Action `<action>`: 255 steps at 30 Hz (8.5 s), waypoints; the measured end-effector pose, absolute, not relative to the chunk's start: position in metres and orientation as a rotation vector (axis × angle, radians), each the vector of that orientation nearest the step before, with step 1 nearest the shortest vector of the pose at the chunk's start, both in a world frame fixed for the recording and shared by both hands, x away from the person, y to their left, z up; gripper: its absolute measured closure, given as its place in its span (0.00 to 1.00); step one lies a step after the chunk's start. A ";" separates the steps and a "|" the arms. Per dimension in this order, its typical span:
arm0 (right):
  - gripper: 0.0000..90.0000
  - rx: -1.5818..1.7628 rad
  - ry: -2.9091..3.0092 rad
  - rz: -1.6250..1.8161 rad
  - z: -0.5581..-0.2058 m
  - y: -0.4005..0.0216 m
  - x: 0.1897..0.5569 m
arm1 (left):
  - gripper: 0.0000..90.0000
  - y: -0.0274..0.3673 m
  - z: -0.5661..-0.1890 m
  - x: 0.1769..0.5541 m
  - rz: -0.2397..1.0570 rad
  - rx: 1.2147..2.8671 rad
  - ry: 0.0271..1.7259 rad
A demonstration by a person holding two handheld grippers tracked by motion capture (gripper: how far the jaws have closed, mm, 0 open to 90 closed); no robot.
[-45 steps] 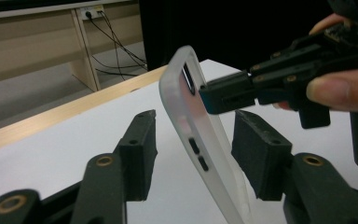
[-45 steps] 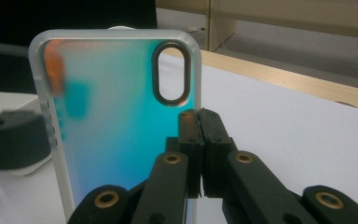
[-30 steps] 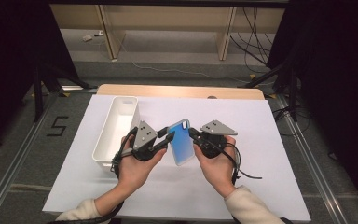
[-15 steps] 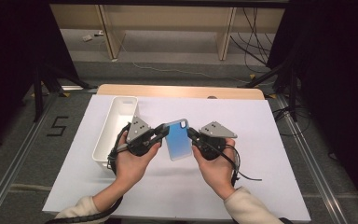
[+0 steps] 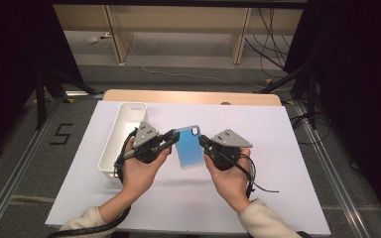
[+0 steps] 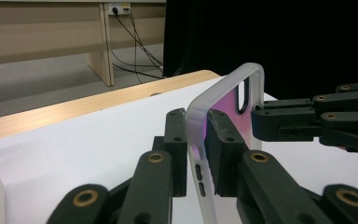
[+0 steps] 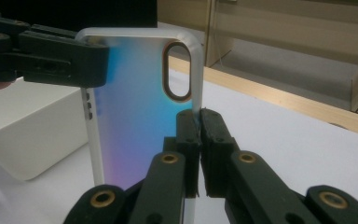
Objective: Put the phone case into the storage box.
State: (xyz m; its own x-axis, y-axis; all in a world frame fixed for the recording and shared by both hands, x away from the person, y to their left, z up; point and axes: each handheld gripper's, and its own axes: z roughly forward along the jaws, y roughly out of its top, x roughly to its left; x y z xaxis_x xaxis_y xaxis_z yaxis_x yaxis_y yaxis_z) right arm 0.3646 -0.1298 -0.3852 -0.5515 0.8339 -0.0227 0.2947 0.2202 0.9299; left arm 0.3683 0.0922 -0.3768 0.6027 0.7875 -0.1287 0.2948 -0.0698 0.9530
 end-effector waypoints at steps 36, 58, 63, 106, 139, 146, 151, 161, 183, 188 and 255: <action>0.92 0.990 1.997 1.324 -0.390 -0.120 0.359 | 0.92 0.103 -0.376 0.376 0.568 1.662 0.947; 0.67 0.931 2.068 1.344 -0.389 -0.121 0.363 | 0.92 0.106 -0.367 0.374 0.693 1.685 0.870; 0.52 0.890 2.055 1.435 -0.385 -0.130 0.366 | 0.92 0.111 -0.365 0.375 0.706 1.676 0.873; 0.28 0.897 2.064 1.462 -0.394 -0.185 0.352 | 0.92 0.167 -0.341 0.382 0.770 1.582 0.961; 0.26 0.905 2.060 1.478 -0.401 -0.204 0.347 | 0.92 0.194 -0.329 0.388 0.801 1.562 0.980; 0.25 0.904 2.052 1.490 -0.403 -0.206 0.347 | 0.92 0.200 -0.327 0.389 0.813 1.554 0.994; 0.25 0.931 2.059 1.496 -0.403 -0.206 0.345 | 0.92 0.203 -0.327 0.389 0.818 1.554 1.000; 0.24 0.921 2.040 1.469 -0.404 -0.214 0.345 | 0.92 0.209 -0.325 0.391 0.837 1.550 1.009; 0.24 0.920 2.008 1.443 -0.408 -0.223 0.343 | 0.92 0.224 -0.325 0.400 0.838 1.548 1.028; 0.24 0.945 2.037 1.434 -0.408 -0.226 0.340 | 0.92 0.228 -0.326 0.405 0.844 1.555 1.033; 0.24 0.922 2.013 1.452 -0.413 -0.238 0.327 | 0.92 0.252 -0.334 0.441 0.932 1.614 1.035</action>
State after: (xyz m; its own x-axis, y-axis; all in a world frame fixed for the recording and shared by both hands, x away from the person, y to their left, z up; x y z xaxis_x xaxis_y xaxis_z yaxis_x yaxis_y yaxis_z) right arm 0.3270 -0.2383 -0.4134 -0.6521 0.7581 -0.0012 0.2381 0.2063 0.9491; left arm 0.4413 0.2517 -0.3342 0.3462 0.9332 0.0959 0.1931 -0.1710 0.9662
